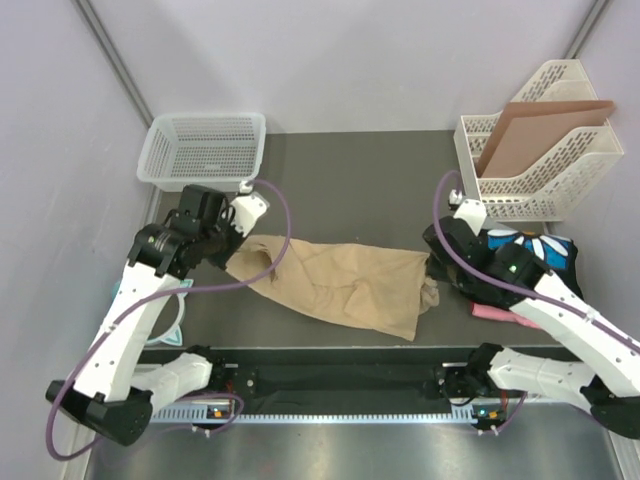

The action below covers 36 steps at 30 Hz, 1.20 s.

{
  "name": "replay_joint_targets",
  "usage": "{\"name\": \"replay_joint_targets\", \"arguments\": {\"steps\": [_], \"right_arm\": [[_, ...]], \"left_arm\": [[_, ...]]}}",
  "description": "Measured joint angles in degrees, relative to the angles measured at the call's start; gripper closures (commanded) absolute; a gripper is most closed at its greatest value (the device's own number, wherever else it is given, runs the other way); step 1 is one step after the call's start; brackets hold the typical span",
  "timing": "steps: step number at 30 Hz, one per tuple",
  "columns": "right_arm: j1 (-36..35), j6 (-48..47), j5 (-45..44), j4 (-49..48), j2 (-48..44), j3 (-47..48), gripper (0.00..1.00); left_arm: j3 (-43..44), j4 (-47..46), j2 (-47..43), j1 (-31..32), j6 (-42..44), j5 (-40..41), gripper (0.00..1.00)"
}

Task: Fold and stack the t-shirts
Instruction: Flatten out the tshirt

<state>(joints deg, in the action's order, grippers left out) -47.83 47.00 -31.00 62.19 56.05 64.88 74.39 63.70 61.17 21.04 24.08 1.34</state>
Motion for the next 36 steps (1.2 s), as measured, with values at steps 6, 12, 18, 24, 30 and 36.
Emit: {"name": "replay_joint_targets", "arguments": {"steps": [6, 12, 18, 24, 30, 36], "right_arm": [[0.0, 0.2, 1.4, 3.4, -4.8, 0.2, 1.0], [0.0, 1.2, 5.3, 7.2, -5.7, 0.9, 1.0], [0.1, 1.6, 7.6, 8.6, -8.4, -0.9, 1.0], [7.1, -2.0, 9.2, -0.6, 2.6, -9.0, 1.0], [18.4, -8.0, 12.1, -13.4, 16.3, -10.8, 0.99], [21.0, -12.0, 13.1, -19.5, 24.0, -7.4, 0.35]], "left_arm": [[-7.9, 4.9, -9.1, 0.0, 2.7, 0.5, 1.0], [-13.1, 6.1, -15.2, 0.0, 3.6, 3.6, 1.0], [-20.7, 3.7, -20.4, 0.0, 4.2, 6.1, 1.0], [-33.3, -7.2, -11.1, -1.0, 4.2, 7.5, 1.0], [-28.0, -17.5, 10.1, -9.2, 2.1, 4.9, 0.97], [-16.9, -23.8, 19.8, -17.1, -2.0, 2.0, 0.1]]}}
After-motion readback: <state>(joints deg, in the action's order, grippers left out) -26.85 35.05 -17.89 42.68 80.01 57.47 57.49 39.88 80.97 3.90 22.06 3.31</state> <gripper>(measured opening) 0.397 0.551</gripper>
